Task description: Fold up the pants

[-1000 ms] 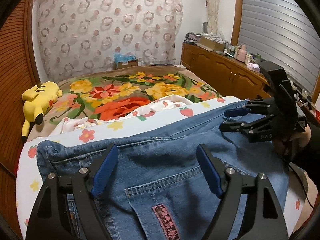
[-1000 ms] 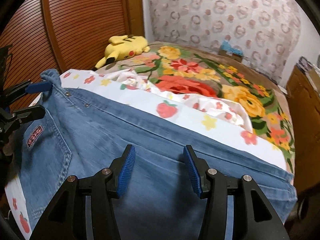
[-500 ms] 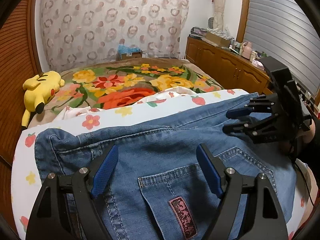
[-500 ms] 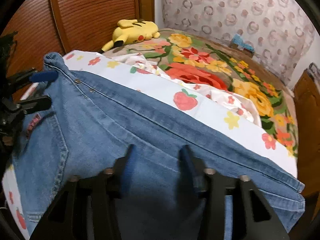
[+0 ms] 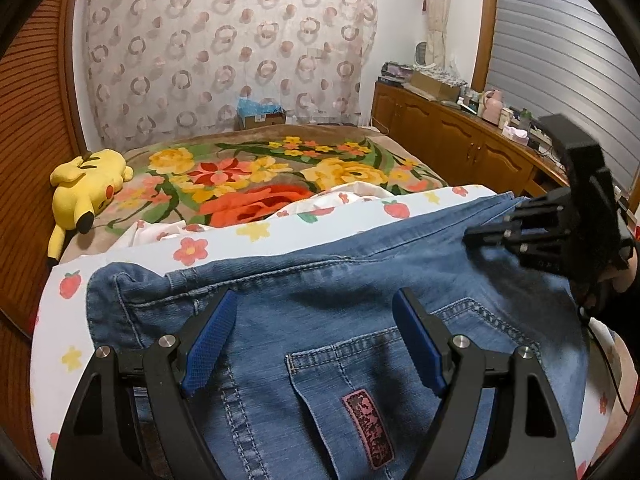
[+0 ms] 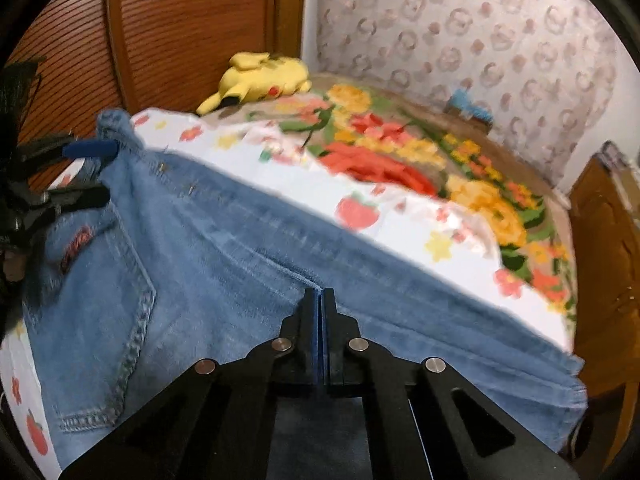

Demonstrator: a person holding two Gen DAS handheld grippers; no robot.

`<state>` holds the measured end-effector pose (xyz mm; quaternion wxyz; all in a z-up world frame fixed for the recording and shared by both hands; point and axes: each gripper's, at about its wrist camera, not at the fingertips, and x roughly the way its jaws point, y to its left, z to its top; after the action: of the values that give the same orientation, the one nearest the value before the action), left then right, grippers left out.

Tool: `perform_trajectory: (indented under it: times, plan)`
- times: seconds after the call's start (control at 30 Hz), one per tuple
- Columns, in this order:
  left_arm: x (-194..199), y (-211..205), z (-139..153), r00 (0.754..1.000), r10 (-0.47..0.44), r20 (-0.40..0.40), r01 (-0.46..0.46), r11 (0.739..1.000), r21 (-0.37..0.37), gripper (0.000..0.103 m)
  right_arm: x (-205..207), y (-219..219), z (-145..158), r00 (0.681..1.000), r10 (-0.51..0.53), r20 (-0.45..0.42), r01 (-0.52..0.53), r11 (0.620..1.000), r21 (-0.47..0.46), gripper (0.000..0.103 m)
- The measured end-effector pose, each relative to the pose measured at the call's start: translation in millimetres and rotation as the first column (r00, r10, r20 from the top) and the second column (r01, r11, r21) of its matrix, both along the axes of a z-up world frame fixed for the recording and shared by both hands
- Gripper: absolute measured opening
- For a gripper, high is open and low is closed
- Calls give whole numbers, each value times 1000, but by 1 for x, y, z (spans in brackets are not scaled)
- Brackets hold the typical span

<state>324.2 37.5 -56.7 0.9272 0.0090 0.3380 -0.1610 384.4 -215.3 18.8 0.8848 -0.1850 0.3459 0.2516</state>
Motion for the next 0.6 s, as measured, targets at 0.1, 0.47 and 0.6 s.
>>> perform_trajectory:
  times: [0.1, 0.47, 0.6]
  plan:
    - [-3, 4, 3, 1000, 3, 12, -2, 1000, -13, 81, -11, 2, 13, 997, -36, 68, 34, 999, 24, 0]
    - [-5, 20, 8, 998, 56, 34, -55, 998, -20, 81, 27, 29, -9, 983, -154, 96, 157, 987, -25, 0]
    - [-3, 24, 4, 997, 67, 23, -67, 998, -22, 81, 45, 38, -32, 984, -175, 13, 176, 984, -18, 5]
